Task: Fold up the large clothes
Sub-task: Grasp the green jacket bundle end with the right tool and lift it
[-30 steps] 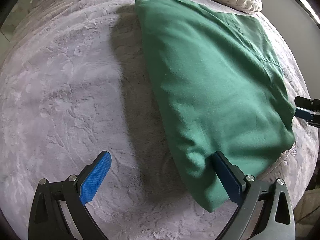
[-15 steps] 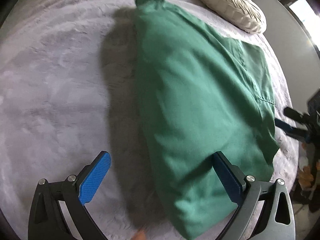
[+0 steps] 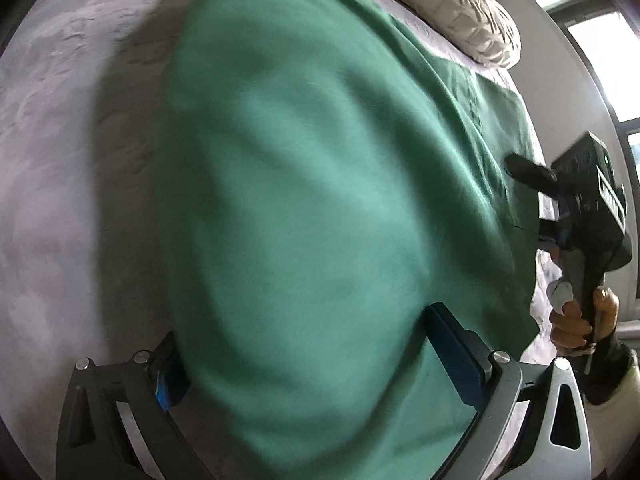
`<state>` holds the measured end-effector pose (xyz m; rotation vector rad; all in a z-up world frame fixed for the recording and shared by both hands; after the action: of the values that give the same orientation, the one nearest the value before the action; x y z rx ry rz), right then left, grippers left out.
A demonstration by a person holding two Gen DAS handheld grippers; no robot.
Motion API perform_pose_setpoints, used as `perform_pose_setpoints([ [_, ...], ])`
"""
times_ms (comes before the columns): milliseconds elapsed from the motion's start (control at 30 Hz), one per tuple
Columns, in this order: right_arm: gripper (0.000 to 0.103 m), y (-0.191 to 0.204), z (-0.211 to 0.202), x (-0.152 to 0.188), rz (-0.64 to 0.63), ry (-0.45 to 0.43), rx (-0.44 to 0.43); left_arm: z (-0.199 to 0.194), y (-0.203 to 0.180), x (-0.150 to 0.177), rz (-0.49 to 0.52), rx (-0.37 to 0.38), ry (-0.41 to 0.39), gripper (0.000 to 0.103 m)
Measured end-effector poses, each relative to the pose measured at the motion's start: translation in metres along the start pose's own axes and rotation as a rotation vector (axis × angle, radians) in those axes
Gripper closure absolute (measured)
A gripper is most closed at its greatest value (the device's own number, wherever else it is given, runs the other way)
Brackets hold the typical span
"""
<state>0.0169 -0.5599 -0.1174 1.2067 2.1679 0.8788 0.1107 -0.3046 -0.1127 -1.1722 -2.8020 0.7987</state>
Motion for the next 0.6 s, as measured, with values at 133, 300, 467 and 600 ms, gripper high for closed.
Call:
perform_pose_setpoints([
  [133,0.028,-0.001,0.011,-0.002,0.039,-0.004,0.025,-0.006,-0.002,0.001,0.013,-0.012,0.003,0.011],
  [300,0.082,0.01,0.004,0.005,0.068,-0.032,-0.04,-0.037,-0.006,0.006,0.062,0.003,-0.051,0.05],
  [467,0.087,0.038,-0.019,0.023,0.104,-0.061,-0.184,-0.076,-0.009,0.011,0.064,0.082,-0.084,0.058],
  [600,0.087,0.068,-0.031,0.042,0.101,-0.063,-0.234,-0.116,-0.007,0.029,0.097,0.096,-0.104,0.058],
])
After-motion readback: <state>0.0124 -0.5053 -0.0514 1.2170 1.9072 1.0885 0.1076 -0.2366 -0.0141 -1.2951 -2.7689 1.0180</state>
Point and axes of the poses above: each gripper's, at about its wrist camera, not at the fingertips, and z roughly the way its jaws point, y to its left, x to its underside, the point moved 2 cm from there along z, roughly the way its jaws point, and after that the axes turned 6 degrees about -y, right-handed, at the moved point
